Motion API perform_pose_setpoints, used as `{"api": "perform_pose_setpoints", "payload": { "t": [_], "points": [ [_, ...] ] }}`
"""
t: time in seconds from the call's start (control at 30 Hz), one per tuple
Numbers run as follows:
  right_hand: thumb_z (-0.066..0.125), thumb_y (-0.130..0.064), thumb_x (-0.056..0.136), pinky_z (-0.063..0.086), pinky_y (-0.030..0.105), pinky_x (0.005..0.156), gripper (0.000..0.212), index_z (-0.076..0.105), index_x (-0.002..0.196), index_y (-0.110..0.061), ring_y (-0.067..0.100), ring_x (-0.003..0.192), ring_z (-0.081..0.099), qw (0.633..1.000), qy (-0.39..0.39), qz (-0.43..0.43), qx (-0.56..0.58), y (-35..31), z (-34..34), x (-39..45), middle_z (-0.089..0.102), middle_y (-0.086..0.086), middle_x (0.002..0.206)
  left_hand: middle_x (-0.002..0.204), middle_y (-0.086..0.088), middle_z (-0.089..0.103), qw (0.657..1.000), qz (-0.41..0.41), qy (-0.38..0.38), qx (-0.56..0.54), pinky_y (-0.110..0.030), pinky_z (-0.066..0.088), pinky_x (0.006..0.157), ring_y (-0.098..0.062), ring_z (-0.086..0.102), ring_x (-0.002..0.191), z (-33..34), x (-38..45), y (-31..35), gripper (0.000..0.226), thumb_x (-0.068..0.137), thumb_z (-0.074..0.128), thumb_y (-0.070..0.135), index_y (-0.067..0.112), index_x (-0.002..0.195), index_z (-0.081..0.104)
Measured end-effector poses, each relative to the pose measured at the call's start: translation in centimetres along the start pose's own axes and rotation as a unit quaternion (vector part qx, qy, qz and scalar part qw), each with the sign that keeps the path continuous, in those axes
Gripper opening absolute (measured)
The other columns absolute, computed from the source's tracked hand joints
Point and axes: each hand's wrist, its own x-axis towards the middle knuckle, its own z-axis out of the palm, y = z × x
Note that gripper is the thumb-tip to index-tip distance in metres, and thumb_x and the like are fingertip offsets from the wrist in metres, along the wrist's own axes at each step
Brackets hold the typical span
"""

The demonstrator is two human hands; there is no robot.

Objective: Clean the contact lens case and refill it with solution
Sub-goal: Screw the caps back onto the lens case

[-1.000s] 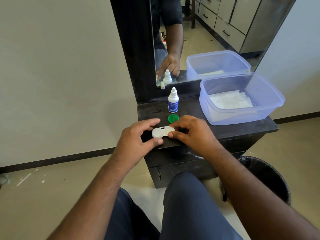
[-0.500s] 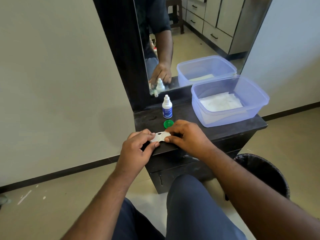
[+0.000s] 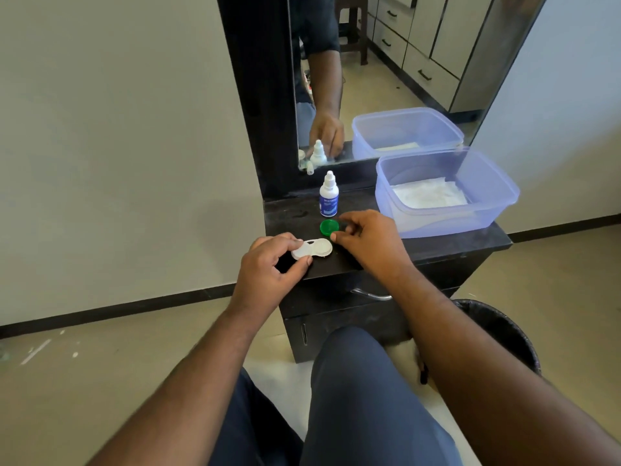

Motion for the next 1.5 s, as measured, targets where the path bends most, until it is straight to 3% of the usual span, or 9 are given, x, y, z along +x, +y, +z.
{"api": "perform_pose_setpoints", "payload": {
  "t": [0.1, 0.23, 0.4, 0.6, 0.77, 1.03, 1.13, 1.37, 1.5],
  "points": [
    [0.073, -0.031, 0.083, 0.043, 0.021, 0.071, 0.046, 0.061, 0.124, -0.013, 0.007, 0.074, 0.054, 0.999, 0.005, 0.034, 0.017, -0.2, 0.4, 0.3, 0.059, -0.002, 0.081, 0.101, 0.004, 0.070, 1.000, -0.003, 0.003, -0.003, -0.021, 0.047, 0.082, -0.019, 0.063, 0.092, 0.1, -0.1, -0.1, 0.027, 0.074, 0.076, 0.022, 0.008, 0.097, 0.074],
    [0.072, -0.032, 0.083, 0.041, 0.021, 0.073, 0.044, 0.063, 0.123, -0.014, 0.005, 0.074, 0.051, 1.000, -0.010, 0.020, 0.003, -0.6, 0.5, 0.6, 0.060, -0.004, 0.085, 0.101, 0.001, 0.071, 1.000, 0.002, 0.010, 0.000, -0.030, 0.051, 0.081, -0.019, 0.063, 0.093, 0.1, -0.2, -0.3, 0.026, 0.075, 0.081, 0.016, 0.008, 0.099, 0.074],
    [0.075, -0.032, 0.080, 0.042, 0.016, 0.063, 0.031, 0.068, 0.106, -0.016, 0.006, 0.070, 0.055, 1.000, -0.005, 0.017, 0.007, -0.1, -0.2, 0.8, 0.062, -0.005, 0.076, 0.100, -0.002, 0.072, 1.000, 0.010, 0.010, -0.001, -0.032, 0.052, 0.080, -0.021, 0.064, 0.094, 0.2, -0.2, -0.5, 0.025, 0.075, 0.081, 0.013, 0.008, 0.098, 0.073],
    [0.075, -0.019, 0.081, 0.053, 0.023, 0.084, 0.039, 0.065, 0.118, -0.019, 0.008, 0.082, 0.062, 0.998, -0.007, -0.060, 0.018, 0.9, -0.4, 0.0, 0.067, -0.004, 0.095, 0.099, -0.003, 0.072, 1.000, 0.011, 0.011, 0.002, -0.029, 0.050, 0.078, -0.020, 0.063, 0.091, 0.4, -0.3, -0.8, 0.026, 0.074, 0.082, 0.014, 0.007, 0.098, 0.073],
    [0.073, -0.014, 0.083, 0.050, 0.017, 0.080, 0.037, 0.067, 0.117, -0.024, 0.007, 0.085, 0.060, 0.988, -0.047, -0.144, 0.011, 1.5, -0.3, -0.2, 0.066, -0.007, 0.101, 0.099, -0.004, 0.072, 1.000, 0.012, 0.012, 0.002, -0.022, 0.046, 0.078, -0.018, 0.062, 0.091, 0.4, -0.3, -0.9, 0.027, 0.073, 0.082, 0.013, 0.007, 0.098, 0.073],
    [0.073, -0.018, 0.083, 0.045, 0.020, 0.093, 0.030, 0.069, 0.113, -0.022, 0.005, 0.107, 0.057, 0.975, -0.116, -0.187, 0.016, 1.6, -0.3, 0.1, 0.062, -0.008, 0.114, 0.100, -0.004, 0.072, 1.000, 0.012, 0.003, 0.007, -0.014, 0.042, 0.078, -0.017, 0.061, 0.092, 0.3, -0.2, -0.9, 0.027, 0.074, 0.082, 0.014, 0.007, 0.099, 0.073],
    [0.071, -0.022, 0.084, 0.042, 0.027, 0.102, 0.029, 0.067, 0.113, -0.027, 0.006, 0.118, 0.052, 0.979, -0.132, -0.155, 0.025, 1.4, -0.3, 0.1, 0.061, -0.011, 0.126, 0.100, -0.004, 0.072, 1.000, 0.012, 0.002, 0.007, -0.011, 0.041, 0.079, -0.015, 0.060, 0.093, 0.3, -0.2, -0.8, 0.027, 0.075, 0.081, 0.014, 0.007, 0.100, 0.073],
    [0.073, -0.024, 0.083, 0.046, 0.028, 0.095, 0.039, 0.064, 0.121, -0.026, 0.009, 0.107, 0.053, 0.979, -0.093, -0.180, -0.006, 1.8, 0.3, -0.3, 0.064, -0.006, 0.112, 0.098, -0.004, 0.073, 1.000, 0.008, 0.009, 0.002, -0.006, 0.039, 0.083, -0.015, 0.062, 0.092, 0.4, -0.1, -1.0, 0.028, 0.074, 0.078, 0.020, 0.007, 0.098, 0.075],
    [0.070, -0.023, 0.085, 0.047, 0.027, 0.092, 0.038, 0.063, 0.123, -0.023, 0.010, 0.107, 0.053, 0.970, -0.112, -0.212, -0.032, 1.6, 0.1, 0.0, 0.066, -0.003, 0.117, 0.098, -0.005, 0.073, 1.000, 0.020, 0.011, -0.001, -0.015, 0.045, 0.083, -0.015, 0.062, 0.092, 0.3, 0.0, -1.2, 0.027, 0.073, 0.081, 0.017, 0.006, 0.097, 0.075]
  ]
}}
